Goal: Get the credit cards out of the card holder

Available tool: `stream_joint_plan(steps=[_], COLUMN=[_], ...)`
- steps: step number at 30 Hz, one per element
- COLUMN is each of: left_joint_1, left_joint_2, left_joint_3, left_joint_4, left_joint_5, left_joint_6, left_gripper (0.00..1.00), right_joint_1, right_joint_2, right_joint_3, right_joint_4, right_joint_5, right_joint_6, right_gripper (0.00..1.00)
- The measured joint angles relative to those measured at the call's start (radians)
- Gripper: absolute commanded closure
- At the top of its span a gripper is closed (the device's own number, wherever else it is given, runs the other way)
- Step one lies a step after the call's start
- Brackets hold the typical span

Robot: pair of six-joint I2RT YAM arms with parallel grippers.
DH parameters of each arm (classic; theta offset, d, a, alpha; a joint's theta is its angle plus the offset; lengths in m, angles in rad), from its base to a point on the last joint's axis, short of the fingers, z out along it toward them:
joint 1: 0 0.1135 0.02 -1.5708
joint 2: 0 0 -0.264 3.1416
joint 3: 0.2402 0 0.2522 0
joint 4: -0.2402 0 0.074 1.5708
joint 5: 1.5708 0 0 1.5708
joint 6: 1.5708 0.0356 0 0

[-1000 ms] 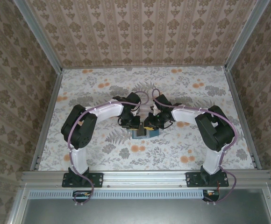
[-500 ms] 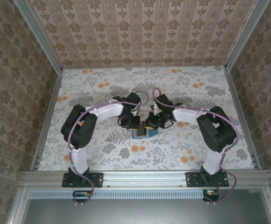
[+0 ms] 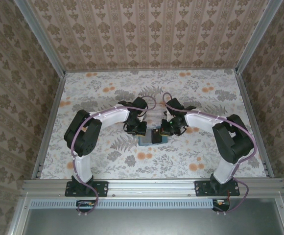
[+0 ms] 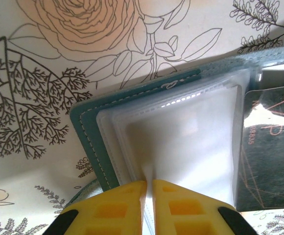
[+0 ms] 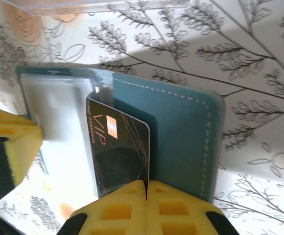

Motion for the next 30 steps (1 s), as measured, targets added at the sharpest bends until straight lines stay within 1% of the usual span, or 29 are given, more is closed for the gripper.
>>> stream_joint_plan(steps=[13, 17, 23, 27, 30], left_joint_1=[0.0, 0.0, 0.0, 0.0, 0.0], left_joint_2=[0.0, 0.0, 0.0, 0.0, 0.0], left_joint_3=[0.0, 0.0, 0.0, 0.0, 0.0], left_joint_4=[0.0, 0.0, 0.0, 0.001, 0.001], left_joint_5=[0.0, 0.0, 0.0, 0.0, 0.0], left_joint_6=[0.0, 0.0, 0.0, 0.0, 0.0], left_gripper=[0.85, 0.85, 0.85, 0.84, 0.85], right_joint_1=[0.0, 0.0, 0.0, 0.006, 0.016], right_joint_2=[0.0, 0.0, 0.0, 0.0, 0.0], right_joint_3=[0.026, 0.026, 0.026, 0.026, 0.026], right_joint_4=[-0.036, -0.037, -0.01, 0.019, 0.031], right_joint_5=[0.035, 0.036, -0.009, -0.039, -0.047], right_joint_6=[-0.012, -0.01, 0.007, 0.024, 0.03], right_gripper=[0.95, 0.92, 0.84, 0.83, 0.85])
